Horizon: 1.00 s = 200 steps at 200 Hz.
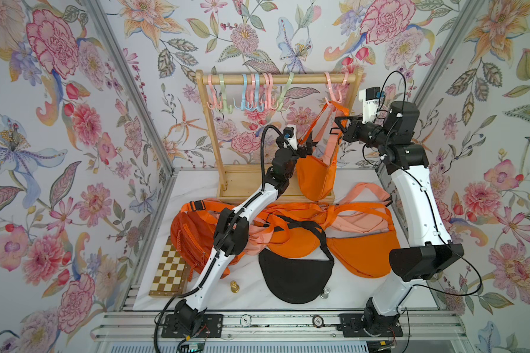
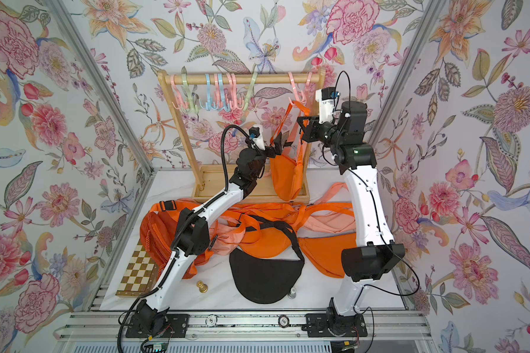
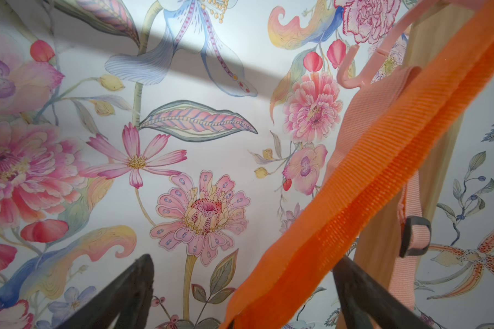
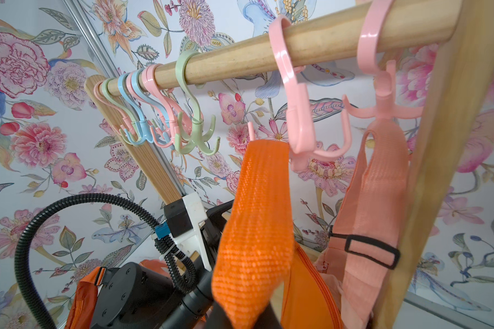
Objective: Take the bag off the hook
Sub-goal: Pick up the bag from the hook.
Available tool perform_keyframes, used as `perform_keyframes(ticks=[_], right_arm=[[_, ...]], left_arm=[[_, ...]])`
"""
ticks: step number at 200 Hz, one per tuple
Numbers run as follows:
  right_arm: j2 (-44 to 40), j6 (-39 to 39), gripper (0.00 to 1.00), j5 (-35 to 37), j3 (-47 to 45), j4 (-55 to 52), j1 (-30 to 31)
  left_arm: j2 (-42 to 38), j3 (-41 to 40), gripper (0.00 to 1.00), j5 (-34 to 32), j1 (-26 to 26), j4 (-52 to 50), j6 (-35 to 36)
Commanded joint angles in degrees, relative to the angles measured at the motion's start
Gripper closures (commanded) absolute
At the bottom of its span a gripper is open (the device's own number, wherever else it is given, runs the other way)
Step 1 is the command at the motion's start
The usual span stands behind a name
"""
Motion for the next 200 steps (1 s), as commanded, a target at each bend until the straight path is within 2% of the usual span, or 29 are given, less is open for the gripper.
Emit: perform_keyframes(ticks=[1,18,33,49,76,93,109,136,163,200], right_arm=[[1.3,1.5,1.00,-1.4,1.4,0.9,-0.4],[1.8,1.7,1.00,-1.8,1.3,1.0,-0.5],[1.7,2.3,1.00,-3.3,1.3,0.9,-0.5],[1.2,3.9,1.00,-5.6,0.8,1.0,-0.4],[-0.8,5.9,1.00,-8.8,-0.7,1.0,0.0],[-1.4,6.7,1.00,-9.6,-0.3,1.0,0.0],[-1.3,7.3,1.00,-9.6,0.6,0.9,-0.3],[0.7,10.4,1.00,-12.7,3.7,0.9,-1.7],[3.2,15.2,1.00,-19.4,7.3,1.0,-2.5],[2.5,18.0,1.00,-28.0,6.2,1.1,-1.4]], left_arm=[[-4.7,-2.1,0.00,-2.6,0.8,0.5,-2.9],[-4.4,-2.2,0.01,-1.6,1.2,1.0,-3.7],[-3.0,-1.8,0.15,1.6,1.5,3.2,-4.1],[-0.8,-0.2,0.17,4.6,1.5,6.2,-5.7],[5.0,6.4,0.01,9.2,1.6,6.9,-8.9],[5.9,6.0,0.00,12.6,1.7,8.3,-11.5],[4.4,1.7,0.00,15.4,1.7,10.7,-13.0],[2.4,-2.7,0.00,17.7,1.1,11.9,-11.1],[4.5,1.0,0.00,18.6,0.1,8.9,-8.4],[7.0,5.6,0.00,14.7,0.0,6.9,-5.5]])
